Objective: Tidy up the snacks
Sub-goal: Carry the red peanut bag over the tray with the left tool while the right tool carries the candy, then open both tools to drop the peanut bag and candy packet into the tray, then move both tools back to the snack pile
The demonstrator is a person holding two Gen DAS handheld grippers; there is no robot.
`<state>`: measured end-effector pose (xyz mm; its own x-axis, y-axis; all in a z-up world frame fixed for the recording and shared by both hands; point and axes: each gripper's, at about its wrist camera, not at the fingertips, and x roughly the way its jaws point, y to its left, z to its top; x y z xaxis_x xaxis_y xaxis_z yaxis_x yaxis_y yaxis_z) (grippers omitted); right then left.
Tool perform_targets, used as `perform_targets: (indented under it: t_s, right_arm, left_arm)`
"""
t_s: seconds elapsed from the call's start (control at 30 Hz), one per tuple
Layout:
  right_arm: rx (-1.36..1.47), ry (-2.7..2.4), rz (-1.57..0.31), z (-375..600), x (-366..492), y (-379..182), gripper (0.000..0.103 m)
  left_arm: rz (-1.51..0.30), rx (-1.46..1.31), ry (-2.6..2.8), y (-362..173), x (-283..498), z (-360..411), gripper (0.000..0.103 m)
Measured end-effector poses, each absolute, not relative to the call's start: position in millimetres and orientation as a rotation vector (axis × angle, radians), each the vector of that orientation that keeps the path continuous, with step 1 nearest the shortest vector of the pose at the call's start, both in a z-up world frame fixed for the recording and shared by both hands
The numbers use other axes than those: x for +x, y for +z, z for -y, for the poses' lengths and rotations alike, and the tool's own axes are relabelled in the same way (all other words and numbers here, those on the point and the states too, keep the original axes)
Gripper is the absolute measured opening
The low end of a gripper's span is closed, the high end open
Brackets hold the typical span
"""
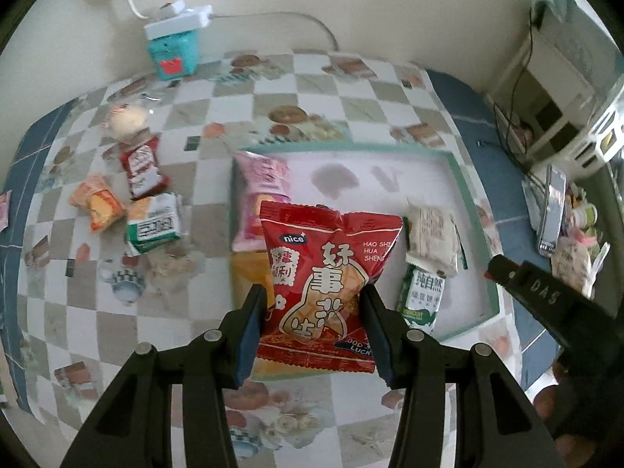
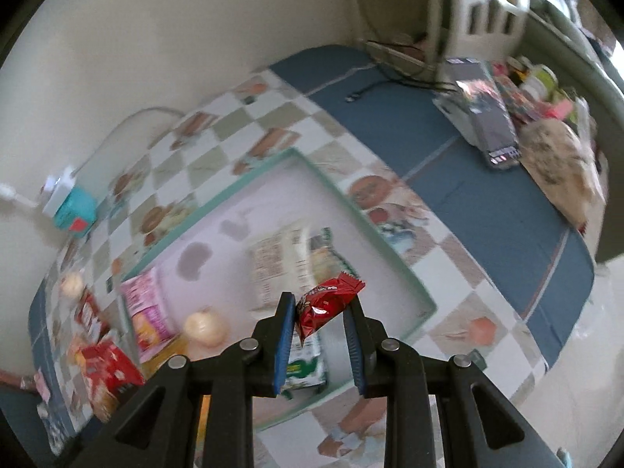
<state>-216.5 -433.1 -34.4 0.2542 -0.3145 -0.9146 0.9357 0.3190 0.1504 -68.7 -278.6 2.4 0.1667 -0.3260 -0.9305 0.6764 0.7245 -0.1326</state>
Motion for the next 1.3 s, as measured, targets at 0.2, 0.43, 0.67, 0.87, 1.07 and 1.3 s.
perform_targets:
  t_s: [0.2, 0.43, 0.67, 0.87, 1.07, 1.3]
  right_arm:
    - [0.907, -1.062, -0.972, 446.3, -229.5, -58.3, 0.027]
    - [0.952, -1.111, -0.971, 450.1, -237.7, -67.3, 0.028]
    - [0.958, -1.114, -0.972, 450.2, -234.7, -66.5, 0.057]
    - [0.94, -1.048, -0.988, 440.9, -217.1, -66.4, 0.079]
    - [0.855, -0.975, -1.004, 423.0, -191.4, -58.7, 0.103]
    - [0.705, -0.898, -1.033, 390.5, -155.1, -46.9, 0.103]
  left_arm:
    - [-1.209, 0.388, -0.74, -11.4, -76.6, 290.8, 0.051]
    - [-1.237, 0.398, -0.739, -24.2, -76.7, 297.1, 0.051]
    - [-1.238, 0.388, -0.731, -22.3, -73.0, 293.7, 0.073]
    - [-1.239, 0.332, -0.666, -13.6, -53.0, 276.1, 0.082]
    - [-1.228, 0.218, -0.488, -4.2, -2.2, 230.7, 0.091]
    - [-1.182, 0.137, -0.192, -0.7, 61.1, 148.8, 0.093]
